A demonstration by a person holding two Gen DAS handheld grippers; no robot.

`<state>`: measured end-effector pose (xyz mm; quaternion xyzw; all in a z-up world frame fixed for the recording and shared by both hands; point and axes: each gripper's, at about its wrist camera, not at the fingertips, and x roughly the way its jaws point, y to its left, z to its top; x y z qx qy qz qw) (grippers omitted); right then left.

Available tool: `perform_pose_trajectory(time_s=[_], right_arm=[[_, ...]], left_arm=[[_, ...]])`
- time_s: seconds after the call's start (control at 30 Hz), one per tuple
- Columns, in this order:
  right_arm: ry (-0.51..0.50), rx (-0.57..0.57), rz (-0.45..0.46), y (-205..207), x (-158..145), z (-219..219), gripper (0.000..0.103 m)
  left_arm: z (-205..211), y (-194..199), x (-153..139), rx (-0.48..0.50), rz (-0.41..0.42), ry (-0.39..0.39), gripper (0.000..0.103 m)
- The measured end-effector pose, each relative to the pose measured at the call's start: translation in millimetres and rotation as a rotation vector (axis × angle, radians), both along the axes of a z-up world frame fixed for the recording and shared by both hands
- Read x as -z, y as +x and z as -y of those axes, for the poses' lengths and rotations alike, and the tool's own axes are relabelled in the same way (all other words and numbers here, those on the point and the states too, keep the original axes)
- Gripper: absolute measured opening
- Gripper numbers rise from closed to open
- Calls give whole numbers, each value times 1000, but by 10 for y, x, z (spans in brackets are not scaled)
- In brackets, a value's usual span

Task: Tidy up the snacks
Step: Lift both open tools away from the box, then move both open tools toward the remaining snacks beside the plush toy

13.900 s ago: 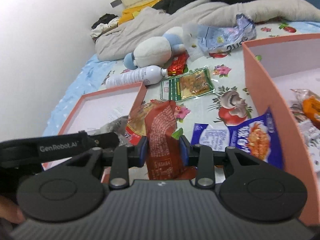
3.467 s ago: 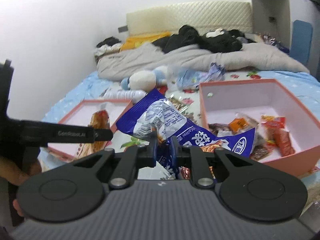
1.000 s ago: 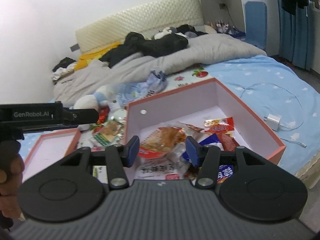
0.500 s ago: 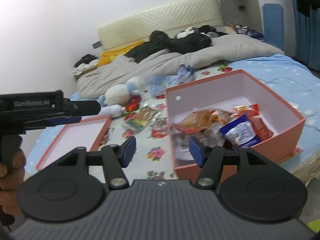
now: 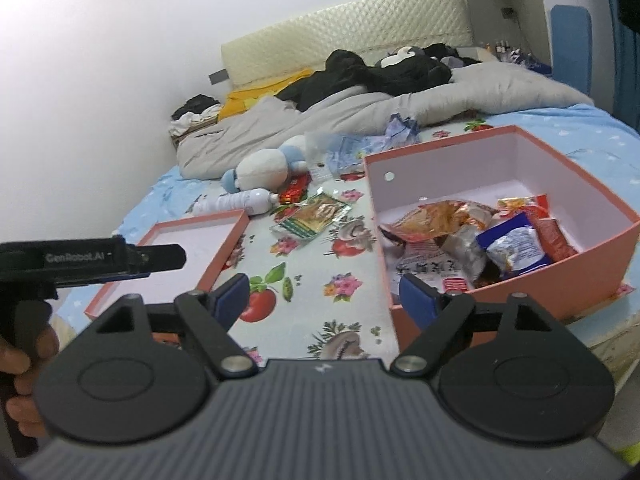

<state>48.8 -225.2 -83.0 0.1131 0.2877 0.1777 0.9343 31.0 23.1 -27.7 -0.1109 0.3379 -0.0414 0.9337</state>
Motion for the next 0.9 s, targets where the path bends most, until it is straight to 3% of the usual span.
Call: perform_pose_trajectory(time_s=[0.47, 0.9], right_arm=[[38, -71, -40, 592, 121, -263, 83], [-16, -178, 6, 1156, 242, -764, 82]], left_arm=[[-230, 648, 313, 8, -82, -5, 78], [-648, 1531, 558, 28, -108, 56, 78]])
